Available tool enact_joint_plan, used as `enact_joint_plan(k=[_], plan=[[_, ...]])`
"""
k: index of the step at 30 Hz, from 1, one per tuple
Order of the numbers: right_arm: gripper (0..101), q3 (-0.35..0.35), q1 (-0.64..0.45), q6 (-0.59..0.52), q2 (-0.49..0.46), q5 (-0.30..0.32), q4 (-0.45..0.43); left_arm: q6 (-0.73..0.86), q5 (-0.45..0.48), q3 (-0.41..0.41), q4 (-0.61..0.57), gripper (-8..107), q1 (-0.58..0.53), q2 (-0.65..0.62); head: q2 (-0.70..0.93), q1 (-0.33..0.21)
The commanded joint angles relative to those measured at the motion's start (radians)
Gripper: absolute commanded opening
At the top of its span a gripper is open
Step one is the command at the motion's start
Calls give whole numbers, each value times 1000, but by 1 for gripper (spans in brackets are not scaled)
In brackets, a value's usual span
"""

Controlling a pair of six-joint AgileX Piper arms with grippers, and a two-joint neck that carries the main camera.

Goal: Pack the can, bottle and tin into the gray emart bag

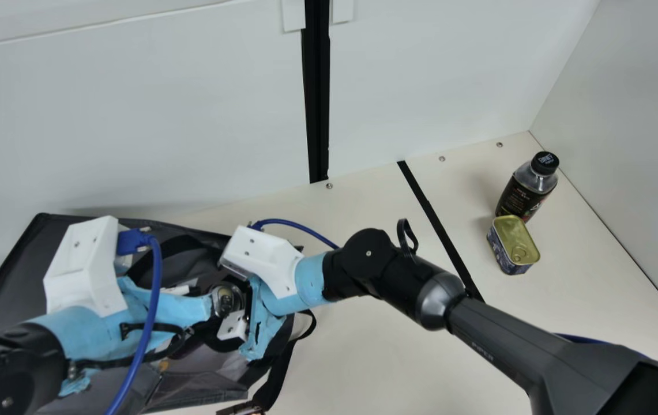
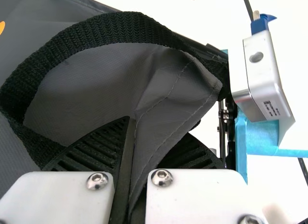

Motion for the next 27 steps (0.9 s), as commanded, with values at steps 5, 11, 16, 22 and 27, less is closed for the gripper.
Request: enact_joint_plan(k=[5,11,16,22,27], plan=[[37,-17,-9,-11,11,15,0,0,0,0,0,10,0,0,-2,-23],[57,-28,-22,-17,15,27,-4,0,0,0,0,10,0,0,-2,-23],[73,-31,-34,-19,11,37,-9,0,0,0,0,10,0,0,-2,-23],[91,-23,-51,-18,-4,43,-15,0,0,0,0,10,0,0,-2,-23],[91,-7,-64,-15,-23,43,-27,0,0,0,0,10,0,0,-2,-23]])
